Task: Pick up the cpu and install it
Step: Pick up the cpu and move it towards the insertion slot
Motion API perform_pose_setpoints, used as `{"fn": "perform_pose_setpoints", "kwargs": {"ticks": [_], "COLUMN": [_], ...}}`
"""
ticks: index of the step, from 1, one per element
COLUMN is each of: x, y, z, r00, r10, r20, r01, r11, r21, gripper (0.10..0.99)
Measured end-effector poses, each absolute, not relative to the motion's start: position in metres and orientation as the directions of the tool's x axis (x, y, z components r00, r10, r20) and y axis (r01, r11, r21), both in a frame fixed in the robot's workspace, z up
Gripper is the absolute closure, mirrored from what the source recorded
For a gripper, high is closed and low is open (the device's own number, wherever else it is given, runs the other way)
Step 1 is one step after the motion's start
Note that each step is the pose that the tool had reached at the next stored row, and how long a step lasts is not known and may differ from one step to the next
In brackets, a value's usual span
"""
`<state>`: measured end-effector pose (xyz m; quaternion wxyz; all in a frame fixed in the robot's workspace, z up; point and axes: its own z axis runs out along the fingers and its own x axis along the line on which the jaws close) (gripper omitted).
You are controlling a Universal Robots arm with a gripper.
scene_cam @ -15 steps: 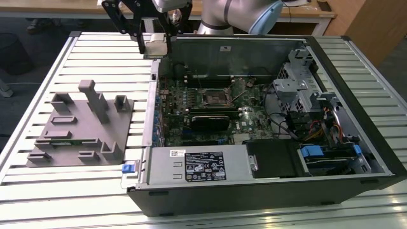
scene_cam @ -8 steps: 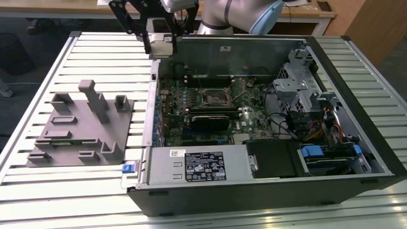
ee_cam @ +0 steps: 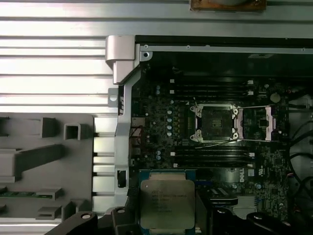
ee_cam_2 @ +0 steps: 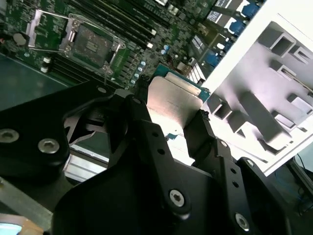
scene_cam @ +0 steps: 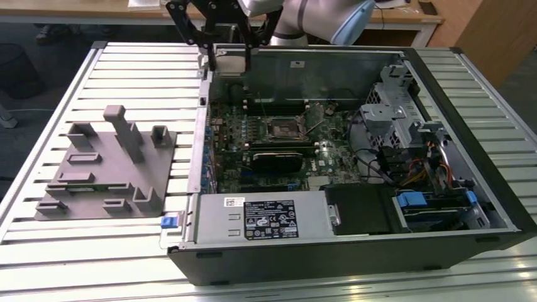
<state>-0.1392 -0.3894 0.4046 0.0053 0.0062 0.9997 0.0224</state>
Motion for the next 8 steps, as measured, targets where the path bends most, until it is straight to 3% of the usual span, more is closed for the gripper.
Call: {"fn": "perform_pose_setpoints", "kwargs": {"ticks": [8], "x": [-0.114], "y": [-0.389], "z": [0.404], "r00": [-1.000], "r10": [0.012], "r20": [-0.010], "r01": [0.012], "r11": [0.999], "r21": [0.045], "gripper": [0.545]}}
